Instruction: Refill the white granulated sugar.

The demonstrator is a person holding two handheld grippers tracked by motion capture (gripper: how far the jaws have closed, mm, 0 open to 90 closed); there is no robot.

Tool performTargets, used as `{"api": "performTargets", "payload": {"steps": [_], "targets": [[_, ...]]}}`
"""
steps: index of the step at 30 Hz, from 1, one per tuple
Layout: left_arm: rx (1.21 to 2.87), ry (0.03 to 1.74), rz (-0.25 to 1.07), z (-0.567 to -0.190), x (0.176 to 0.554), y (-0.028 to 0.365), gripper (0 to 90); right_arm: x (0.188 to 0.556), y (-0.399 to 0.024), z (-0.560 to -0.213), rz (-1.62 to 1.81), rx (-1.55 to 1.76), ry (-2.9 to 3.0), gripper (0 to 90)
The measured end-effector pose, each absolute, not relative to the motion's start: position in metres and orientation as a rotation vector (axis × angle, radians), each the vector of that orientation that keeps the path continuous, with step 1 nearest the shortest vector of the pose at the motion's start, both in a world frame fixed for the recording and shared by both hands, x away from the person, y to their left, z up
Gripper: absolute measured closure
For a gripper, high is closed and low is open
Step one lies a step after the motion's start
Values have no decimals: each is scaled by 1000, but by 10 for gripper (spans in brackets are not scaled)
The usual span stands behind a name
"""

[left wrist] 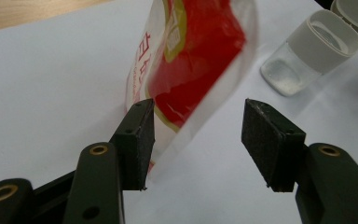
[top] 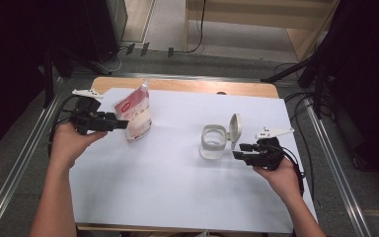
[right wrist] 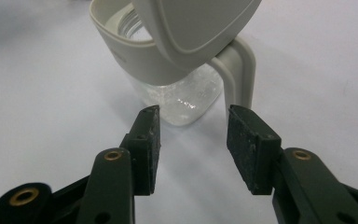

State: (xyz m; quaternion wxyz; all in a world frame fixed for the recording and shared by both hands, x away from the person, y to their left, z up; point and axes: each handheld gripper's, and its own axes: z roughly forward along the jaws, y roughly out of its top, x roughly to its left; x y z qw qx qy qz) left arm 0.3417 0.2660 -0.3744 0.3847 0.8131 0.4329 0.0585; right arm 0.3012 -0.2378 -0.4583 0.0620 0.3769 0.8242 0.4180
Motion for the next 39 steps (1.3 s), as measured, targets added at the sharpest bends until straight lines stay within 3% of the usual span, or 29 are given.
{"api": "performTargets", "payload": {"steps": [20, 32, 39], "targets": [[2050, 1126, 189, -389, 366, 255, 634, 288, -229, -464, 1240, 1108, 2535, 545], [2051, 1151, 189, -387, 367, 252, 890, 282, -219, -460, 1272, 1052, 2552, 540], [2022, 1126, 153, -380, 367, 250, 900, 277, -214, -455, 1289, 1017, 2560, 543]]}}
